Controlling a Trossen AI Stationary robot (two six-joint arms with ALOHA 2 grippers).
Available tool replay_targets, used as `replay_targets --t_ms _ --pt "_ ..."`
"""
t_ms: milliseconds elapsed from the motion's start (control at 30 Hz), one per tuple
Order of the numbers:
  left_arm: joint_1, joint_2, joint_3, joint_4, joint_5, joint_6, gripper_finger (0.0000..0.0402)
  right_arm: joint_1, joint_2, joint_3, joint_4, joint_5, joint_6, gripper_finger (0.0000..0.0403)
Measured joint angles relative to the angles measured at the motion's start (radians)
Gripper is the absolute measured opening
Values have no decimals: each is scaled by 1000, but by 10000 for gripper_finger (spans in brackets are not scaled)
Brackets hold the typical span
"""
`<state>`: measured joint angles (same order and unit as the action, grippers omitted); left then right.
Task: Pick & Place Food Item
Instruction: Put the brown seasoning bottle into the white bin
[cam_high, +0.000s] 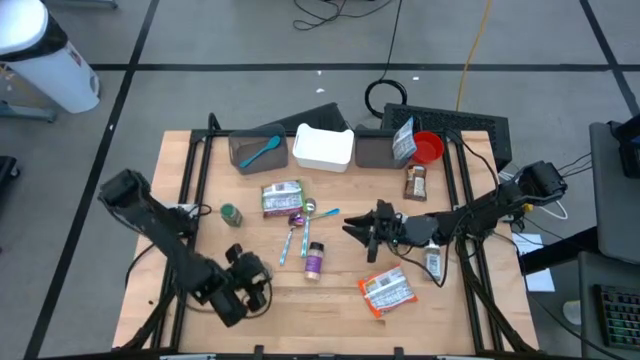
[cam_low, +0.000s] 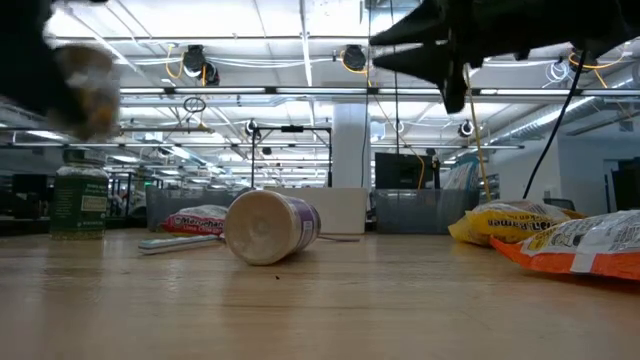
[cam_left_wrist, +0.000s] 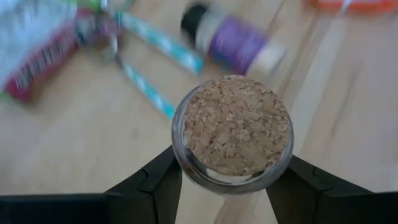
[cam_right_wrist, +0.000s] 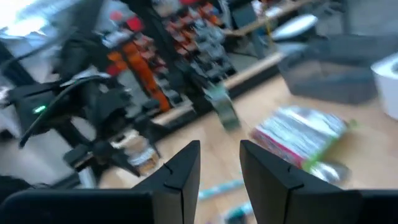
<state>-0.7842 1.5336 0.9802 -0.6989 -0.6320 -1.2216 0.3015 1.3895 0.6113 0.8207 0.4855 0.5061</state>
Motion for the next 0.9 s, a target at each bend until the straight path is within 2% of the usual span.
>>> replay_targets --t_ms 167,300,400,467,700,900 --pt "126 -148 0 112 41 240 196 -89 0 20 101 -217 37 105" --pt "281 -211 4 250 193 421 196 -161 0 107 10 -439 58 119" --pt "407 -213 29 292 322 488 196 -198 0 192 -84 -546 37 146" --pt "478 -209 60 288 372 507 196 -224 0 235 -146 -608 16 168" --pt "631 -190 215 239 422 597 196 -309 -11 283 -180 -729 32 252" --pt "668 -123 354 110 424 631 196 -340 -14 323 -207 -725 30 287"
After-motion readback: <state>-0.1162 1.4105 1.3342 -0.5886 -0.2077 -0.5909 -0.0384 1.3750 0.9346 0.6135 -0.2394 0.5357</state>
